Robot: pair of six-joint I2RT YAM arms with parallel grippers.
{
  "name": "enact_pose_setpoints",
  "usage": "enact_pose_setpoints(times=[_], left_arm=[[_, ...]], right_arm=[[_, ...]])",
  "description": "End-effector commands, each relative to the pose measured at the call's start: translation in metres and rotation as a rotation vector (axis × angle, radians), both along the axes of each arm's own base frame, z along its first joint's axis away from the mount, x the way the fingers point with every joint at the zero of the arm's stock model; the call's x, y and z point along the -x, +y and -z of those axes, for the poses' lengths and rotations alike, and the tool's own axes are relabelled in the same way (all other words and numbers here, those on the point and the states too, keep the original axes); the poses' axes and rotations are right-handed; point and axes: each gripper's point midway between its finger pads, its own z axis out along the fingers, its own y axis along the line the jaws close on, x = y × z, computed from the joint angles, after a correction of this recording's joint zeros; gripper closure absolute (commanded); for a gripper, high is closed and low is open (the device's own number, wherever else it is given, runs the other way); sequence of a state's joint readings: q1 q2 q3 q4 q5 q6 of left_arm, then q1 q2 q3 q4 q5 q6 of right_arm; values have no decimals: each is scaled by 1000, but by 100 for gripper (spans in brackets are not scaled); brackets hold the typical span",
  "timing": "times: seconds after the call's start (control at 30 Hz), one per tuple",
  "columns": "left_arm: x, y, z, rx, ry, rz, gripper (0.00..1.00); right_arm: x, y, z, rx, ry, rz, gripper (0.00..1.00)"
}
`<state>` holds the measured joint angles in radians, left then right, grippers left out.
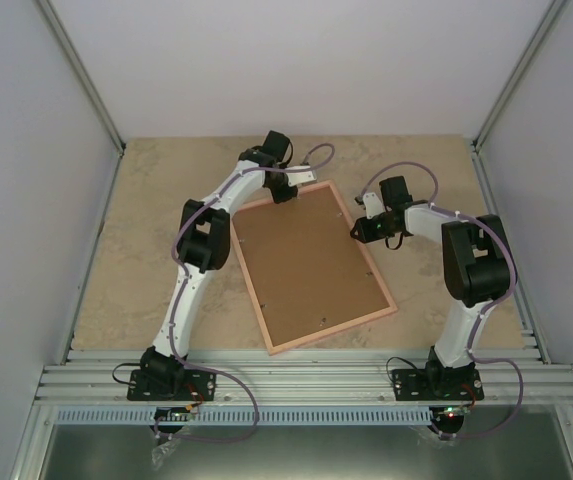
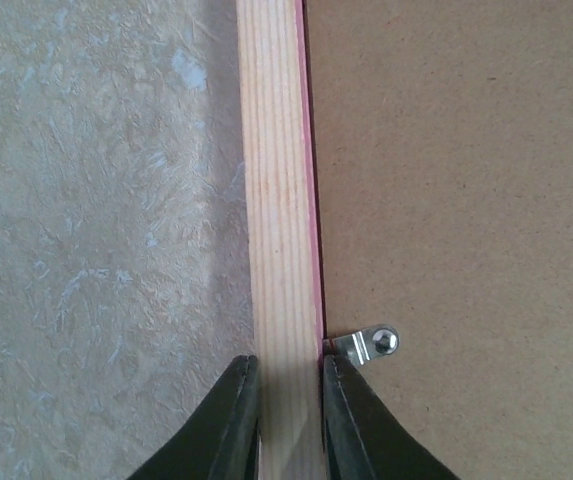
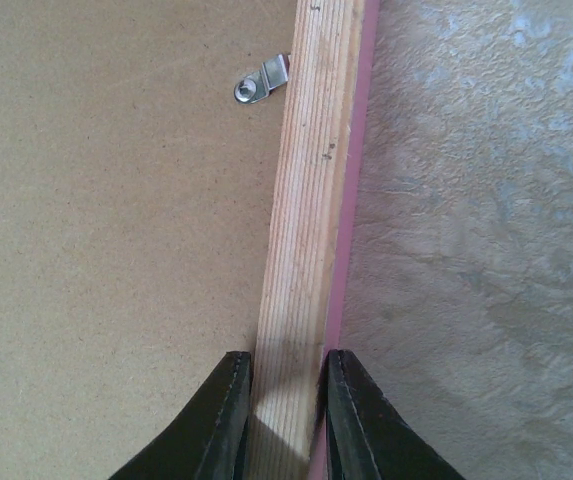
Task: Put the photo into the frame
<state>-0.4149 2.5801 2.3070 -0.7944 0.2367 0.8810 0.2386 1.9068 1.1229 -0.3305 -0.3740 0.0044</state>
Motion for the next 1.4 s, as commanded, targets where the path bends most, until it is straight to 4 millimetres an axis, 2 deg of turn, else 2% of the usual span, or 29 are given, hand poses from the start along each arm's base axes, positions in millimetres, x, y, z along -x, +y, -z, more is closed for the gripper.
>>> enact_pose_setpoints(times=[0.0, 0.03, 0.1, 0.2, 0.27, 0.4, 0.47, 0.5, 0.6, 0.67, 0.73, 0.83, 0.9, 0.97, 1.0, 1.1, 1.23, 1.37], left_arm=[[32, 4, 66, -88, 147, 31, 84], [31, 3, 65, -85, 145, 30, 82], [27, 1, 54, -69, 126, 10, 72], [13, 0, 18, -16, 62, -45, 58], [10, 3, -10, 21, 35, -79, 49], [31, 7, -58, 85, 15, -124, 39], [51, 8, -74, 113, 30, -143, 38], [63, 9, -89, 139, 29, -155, 37], [106, 12, -91, 168, 109, -152, 36], [129, 17, -83, 164, 139, -169, 36], [143, 23, -77, 164, 159, -202, 36], [163, 28, -70, 191, 219, -257, 38], [184, 22, -68, 219, 267, -251, 39], [208, 14, -66, 227, 277, -223, 39], [218, 11, -65, 235, 277, -211, 39], [243, 7, -65, 281, 347, -195, 38], [255, 16, -51, 257, 380, -223, 39], [259, 21, -43, 242, 405, -233, 40]], right_arm=[[44, -4, 48, 59, 175, -76, 100], [44, -5, 48, 60, 176, -75, 100], [43, -4, 48, 62, 176, -71, 100], [36, -7, 48, 61, 178, -41, 100], [26, -9, 44, 46, 174, -14, 100], [1, -8, 34, 27, 139, 12, 100], [-11, -9, 29, 17, 133, 44, 100], [-19, -8, 27, 10, 122, 48, 100], [-41, 0, 14, -14, 61, -6, 96], [-58, 5, 5, -22, 31, -45, 84], [-73, 7, -6, -37, 7, -73, 67], [-81, -1, -30, -57, -38, -92, 47], [-74, -3, -49, -68, -91, -133, 37], [-57, -3, -67, -89, -148, -209, 31], [-45, -1, -85, -108, -204, -273, 27], [1, 7, -110, -152, -309, -485, 25], [69, 10, -118, -154, -393, -740, 25], [132, 7, -106, -68, -489, -1007, 25]])
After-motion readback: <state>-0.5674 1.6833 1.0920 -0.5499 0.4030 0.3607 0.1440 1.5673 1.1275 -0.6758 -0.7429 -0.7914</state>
